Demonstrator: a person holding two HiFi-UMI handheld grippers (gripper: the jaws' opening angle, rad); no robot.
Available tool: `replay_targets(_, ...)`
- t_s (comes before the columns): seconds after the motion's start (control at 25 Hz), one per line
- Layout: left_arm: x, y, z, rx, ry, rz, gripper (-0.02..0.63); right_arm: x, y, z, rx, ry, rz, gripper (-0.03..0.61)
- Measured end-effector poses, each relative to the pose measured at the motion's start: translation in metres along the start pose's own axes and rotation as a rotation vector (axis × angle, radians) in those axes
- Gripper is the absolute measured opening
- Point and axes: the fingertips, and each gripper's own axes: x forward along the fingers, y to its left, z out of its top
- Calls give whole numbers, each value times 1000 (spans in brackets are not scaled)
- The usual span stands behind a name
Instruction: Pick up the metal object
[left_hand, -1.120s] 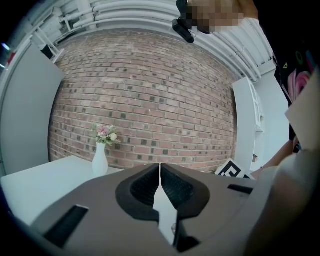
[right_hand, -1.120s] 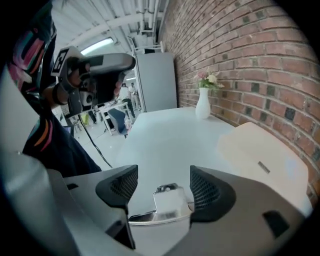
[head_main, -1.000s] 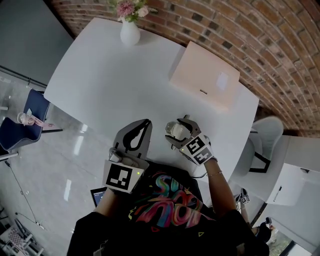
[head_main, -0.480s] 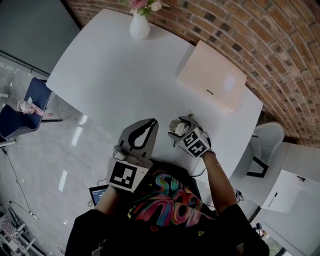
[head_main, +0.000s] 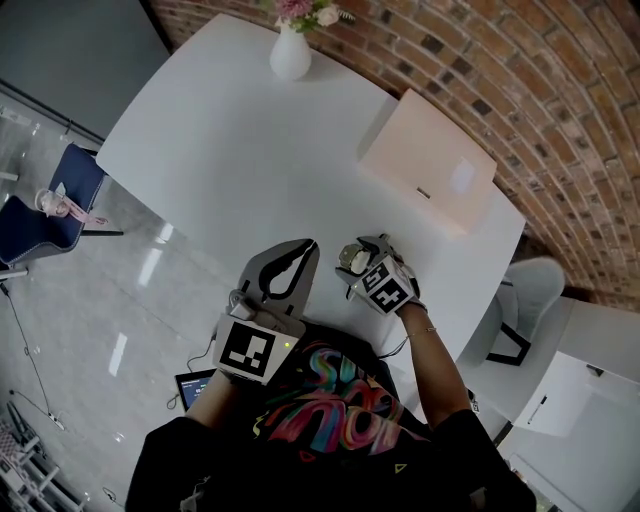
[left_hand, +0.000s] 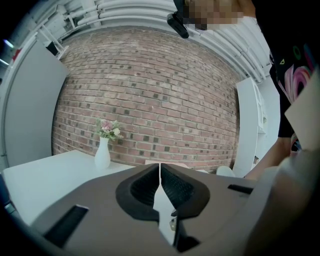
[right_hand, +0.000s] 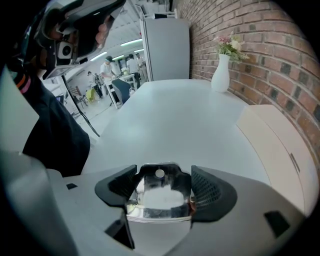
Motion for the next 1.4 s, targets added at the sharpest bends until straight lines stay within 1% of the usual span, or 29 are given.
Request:
replay_targets(0.4,3,1,1,-9,-7,4,31,-1,-2,0,10,-10,-21,328)
replay_targets(0.6,3,2,2,-9,-9,7,31,-1,-3,-1,14,3,-22,316)
replay_targets(0.84,2,1,6,0,-9,7,31,-5,0,0,-12,-6,-28,314)
replay_targets(1.2,4,0,11,6,-15,-1,29,-28,-10,20,51,-96,-67,314)
replay_targets(1.4,5,1,13,9,-13,-7,31,-48,-19,35,133,-181,-108,314)
